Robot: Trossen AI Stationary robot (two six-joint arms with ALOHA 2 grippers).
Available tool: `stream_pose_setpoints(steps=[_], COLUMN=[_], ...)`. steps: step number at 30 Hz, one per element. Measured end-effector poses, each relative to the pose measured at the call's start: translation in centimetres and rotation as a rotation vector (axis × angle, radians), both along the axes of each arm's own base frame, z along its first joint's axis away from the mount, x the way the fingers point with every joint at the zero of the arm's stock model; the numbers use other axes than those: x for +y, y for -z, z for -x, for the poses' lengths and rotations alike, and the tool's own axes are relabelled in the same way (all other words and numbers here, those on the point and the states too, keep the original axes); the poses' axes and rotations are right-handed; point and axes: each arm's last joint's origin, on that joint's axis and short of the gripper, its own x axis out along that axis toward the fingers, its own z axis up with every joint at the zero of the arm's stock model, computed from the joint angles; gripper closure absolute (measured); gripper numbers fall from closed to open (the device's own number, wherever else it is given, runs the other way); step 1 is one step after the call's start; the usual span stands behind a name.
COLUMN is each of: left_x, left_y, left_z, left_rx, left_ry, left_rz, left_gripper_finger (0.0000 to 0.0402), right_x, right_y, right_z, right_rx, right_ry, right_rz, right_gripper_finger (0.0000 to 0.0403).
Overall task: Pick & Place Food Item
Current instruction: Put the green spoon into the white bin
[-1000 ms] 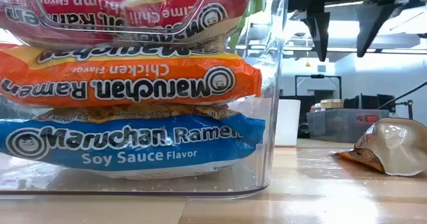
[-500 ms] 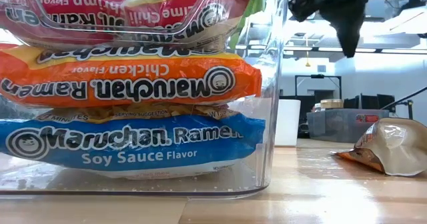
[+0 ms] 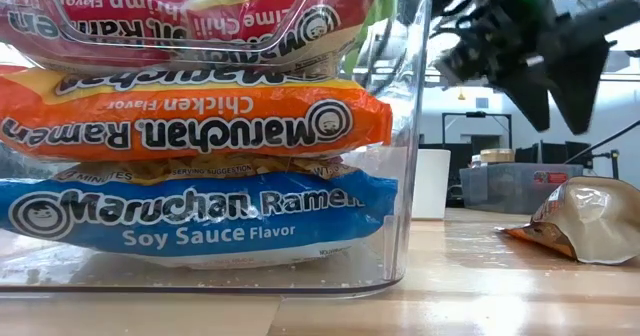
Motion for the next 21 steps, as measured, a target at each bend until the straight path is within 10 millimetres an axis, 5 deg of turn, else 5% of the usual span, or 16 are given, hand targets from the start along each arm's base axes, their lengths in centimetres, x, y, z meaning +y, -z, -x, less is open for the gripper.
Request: stream_pose_setpoints(steps=[13,21], left_x=[0.0,0.0], left_y=[0.0,-0.4], left_z=[0.0,-0.1], left_rx=[0.006,-0.029], left_ry=[-0.028,-0.035], left_rz=[0.086,0.114], left_gripper_finger=[0.0082,0.0082], right_x=[1.5,1.4], right_y=[6.1,6.5], right_z=[3.5,3.5], right_rx=[0.243,0.203], right_ry=[-0.096,-0.09], right_rz=[0.072,0.053], right_gripper_finger=[0.0138,0.0138])
